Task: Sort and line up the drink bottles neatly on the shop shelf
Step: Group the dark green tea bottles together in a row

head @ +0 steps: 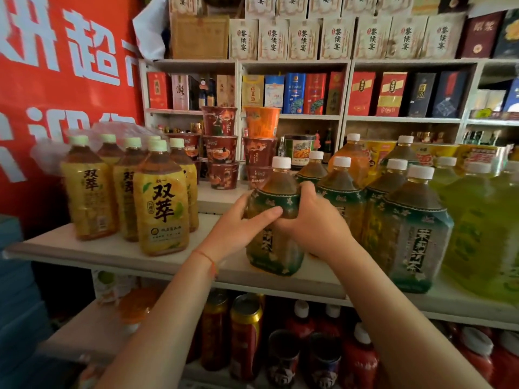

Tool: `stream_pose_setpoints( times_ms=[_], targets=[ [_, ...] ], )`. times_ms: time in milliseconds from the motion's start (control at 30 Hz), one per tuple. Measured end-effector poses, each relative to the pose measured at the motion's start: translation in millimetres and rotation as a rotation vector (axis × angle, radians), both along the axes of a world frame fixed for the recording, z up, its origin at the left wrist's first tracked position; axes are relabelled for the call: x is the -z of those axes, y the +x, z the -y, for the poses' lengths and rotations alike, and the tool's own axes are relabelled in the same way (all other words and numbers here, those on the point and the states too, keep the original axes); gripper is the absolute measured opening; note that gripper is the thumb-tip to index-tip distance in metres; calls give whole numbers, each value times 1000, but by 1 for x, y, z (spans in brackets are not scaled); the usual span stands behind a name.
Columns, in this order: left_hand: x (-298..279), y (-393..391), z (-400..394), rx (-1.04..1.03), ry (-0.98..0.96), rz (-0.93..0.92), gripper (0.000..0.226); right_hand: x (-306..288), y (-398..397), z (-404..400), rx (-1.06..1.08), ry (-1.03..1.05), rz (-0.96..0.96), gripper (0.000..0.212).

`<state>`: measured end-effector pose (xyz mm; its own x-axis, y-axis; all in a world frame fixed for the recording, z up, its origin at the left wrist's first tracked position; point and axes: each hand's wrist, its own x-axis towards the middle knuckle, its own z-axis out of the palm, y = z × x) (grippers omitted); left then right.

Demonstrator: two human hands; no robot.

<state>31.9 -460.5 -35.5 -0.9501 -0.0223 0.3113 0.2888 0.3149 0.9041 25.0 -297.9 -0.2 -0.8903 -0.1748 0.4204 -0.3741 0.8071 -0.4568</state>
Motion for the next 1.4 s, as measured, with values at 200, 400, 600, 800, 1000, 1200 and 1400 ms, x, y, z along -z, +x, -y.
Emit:
stream_pose_setpoints(
  times_ms=[200,400,600,800,1000,1200,1400],
  targets=[
    [-4,9,-42,93,-19,-33,39,-4,26,-21,241,253,-329,71],
    [1,4,-68,91,-35,-92,45,-7,30,-49,289,461,-456,72],
    [6,0,-84,113,-45,-136,59,-21,31,-71,273,533,-369,69],
    [-1,-4,-87,85,-121,-64,54,-26,27,-84,208,521,-316,83],
    [-32,-46,-76,-219,-93,-98,26,-32,15,-79,11,-185,-289,71],
    [-57,-98,-86,-199,-130,-140,36,-36,-11,-63,-95,-270,-234,11],
    [-57,-136,-89,-62,-168,38,58,-33,-14,-61,-89,-288,-291,9]
  ],
)
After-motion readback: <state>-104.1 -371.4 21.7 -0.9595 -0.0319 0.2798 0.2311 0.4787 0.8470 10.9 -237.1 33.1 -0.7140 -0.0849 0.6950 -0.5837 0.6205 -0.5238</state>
